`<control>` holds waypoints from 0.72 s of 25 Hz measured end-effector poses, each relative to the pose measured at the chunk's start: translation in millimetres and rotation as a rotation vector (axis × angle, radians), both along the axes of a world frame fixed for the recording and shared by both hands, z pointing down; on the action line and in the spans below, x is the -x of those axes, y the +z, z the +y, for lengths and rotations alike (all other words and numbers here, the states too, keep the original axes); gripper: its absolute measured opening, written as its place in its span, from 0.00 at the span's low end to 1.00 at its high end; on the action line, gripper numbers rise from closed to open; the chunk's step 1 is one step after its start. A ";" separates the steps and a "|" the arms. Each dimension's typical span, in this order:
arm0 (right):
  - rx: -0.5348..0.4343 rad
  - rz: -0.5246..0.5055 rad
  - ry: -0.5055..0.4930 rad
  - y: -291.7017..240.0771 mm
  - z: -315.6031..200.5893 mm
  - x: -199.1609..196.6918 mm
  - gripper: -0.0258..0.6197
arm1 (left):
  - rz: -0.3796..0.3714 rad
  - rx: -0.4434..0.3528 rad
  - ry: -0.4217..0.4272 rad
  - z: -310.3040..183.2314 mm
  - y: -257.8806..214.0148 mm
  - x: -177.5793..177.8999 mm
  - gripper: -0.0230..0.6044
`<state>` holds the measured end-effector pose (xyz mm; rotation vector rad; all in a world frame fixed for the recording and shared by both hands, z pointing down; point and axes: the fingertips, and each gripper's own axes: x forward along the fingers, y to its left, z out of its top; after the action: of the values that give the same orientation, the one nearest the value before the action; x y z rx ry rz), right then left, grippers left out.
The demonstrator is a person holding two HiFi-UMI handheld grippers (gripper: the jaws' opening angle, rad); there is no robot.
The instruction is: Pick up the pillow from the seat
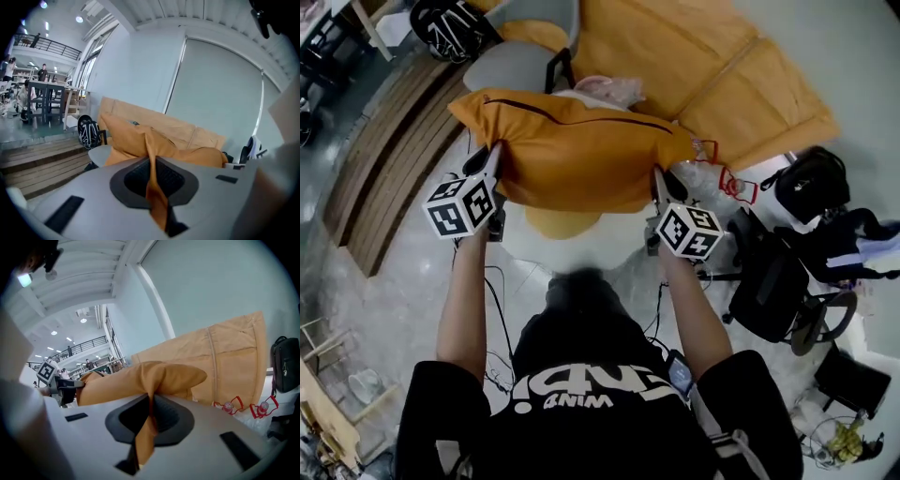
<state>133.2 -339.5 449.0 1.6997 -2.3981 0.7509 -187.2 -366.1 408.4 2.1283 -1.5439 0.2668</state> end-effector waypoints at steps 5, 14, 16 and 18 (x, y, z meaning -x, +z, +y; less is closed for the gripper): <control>-0.040 -0.007 -0.010 -42.1 16.9 -13.0 0.10 | -0.003 -0.053 0.003 29.7 -47.2 -9.7 0.08; -0.213 0.003 -0.088 -155.6 92.0 -19.1 0.10 | 0.053 -0.216 0.007 124.1 -136.8 -15.0 0.08; -0.249 -0.006 -0.081 -177.7 106.0 -23.5 0.10 | 0.050 -0.267 0.006 140.8 -159.1 -19.5 0.08; -0.279 -0.024 -0.066 -196.3 117.6 -24.6 0.10 | 0.049 -0.299 0.009 155.2 -176.1 -20.5 0.08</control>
<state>157.7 -221.8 252.8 1.6996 -2.6660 0.4459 -166.8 -211.0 232.3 2.3477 -1.6306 -0.0169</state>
